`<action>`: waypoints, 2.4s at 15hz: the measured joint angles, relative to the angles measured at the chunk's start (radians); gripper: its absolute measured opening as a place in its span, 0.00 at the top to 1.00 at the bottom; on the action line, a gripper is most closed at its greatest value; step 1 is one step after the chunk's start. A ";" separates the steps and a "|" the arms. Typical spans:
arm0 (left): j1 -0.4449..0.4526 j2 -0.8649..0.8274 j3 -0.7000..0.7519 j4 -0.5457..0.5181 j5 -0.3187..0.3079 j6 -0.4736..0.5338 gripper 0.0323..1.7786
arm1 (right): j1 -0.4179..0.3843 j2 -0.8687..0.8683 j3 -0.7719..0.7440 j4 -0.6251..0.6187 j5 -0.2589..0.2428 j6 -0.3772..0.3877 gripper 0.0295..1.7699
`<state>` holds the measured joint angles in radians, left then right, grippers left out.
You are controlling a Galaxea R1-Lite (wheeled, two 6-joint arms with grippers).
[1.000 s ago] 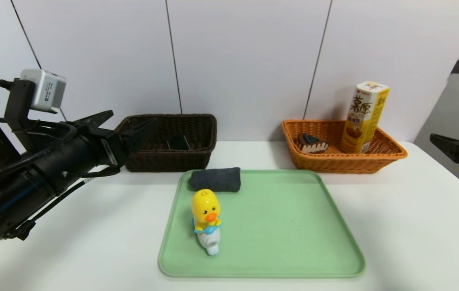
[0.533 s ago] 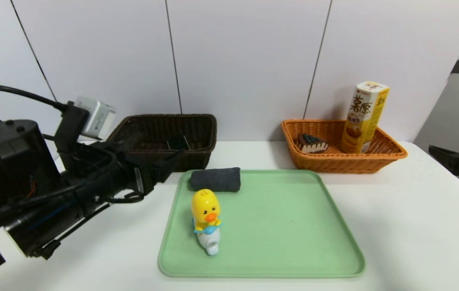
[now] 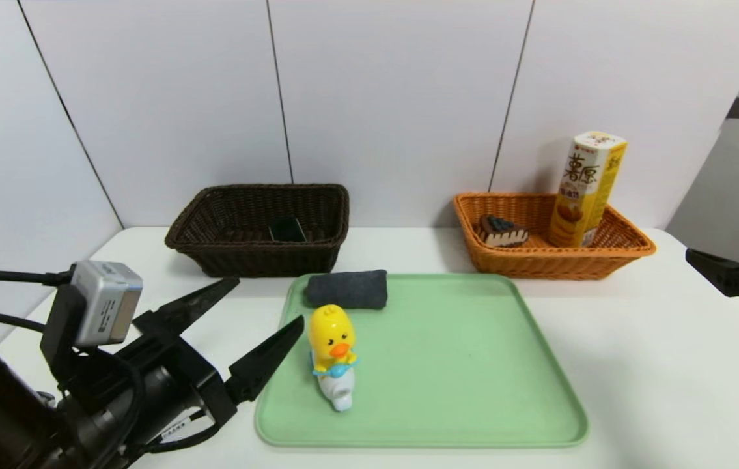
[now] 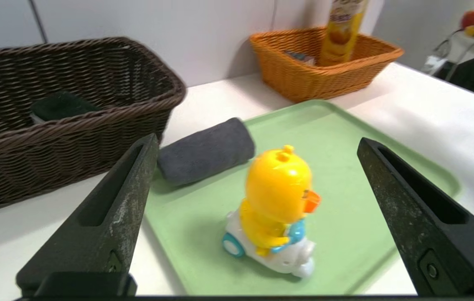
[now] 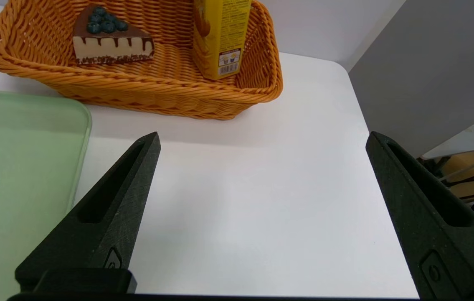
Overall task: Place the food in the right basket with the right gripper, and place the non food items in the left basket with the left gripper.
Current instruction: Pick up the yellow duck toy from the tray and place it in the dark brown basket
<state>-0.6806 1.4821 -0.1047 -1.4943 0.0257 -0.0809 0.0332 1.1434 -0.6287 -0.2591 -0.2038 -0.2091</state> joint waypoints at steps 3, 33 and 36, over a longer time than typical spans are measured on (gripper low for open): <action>-0.051 0.026 0.033 -0.026 0.000 -0.002 0.05 | 0.000 0.001 0.001 0.000 0.000 -0.001 0.04; -0.077 0.367 -0.097 -0.027 0.014 0.016 0.05 | 0.011 -0.014 0.010 -0.001 0.001 0.002 0.04; -0.028 0.384 -0.116 -0.027 0.014 0.007 0.05 | 0.011 -0.015 0.020 -0.001 0.006 0.002 0.04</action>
<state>-0.7085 1.8666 -0.2202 -1.5211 0.0394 -0.0740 0.0443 1.1281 -0.6089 -0.2598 -0.1981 -0.2068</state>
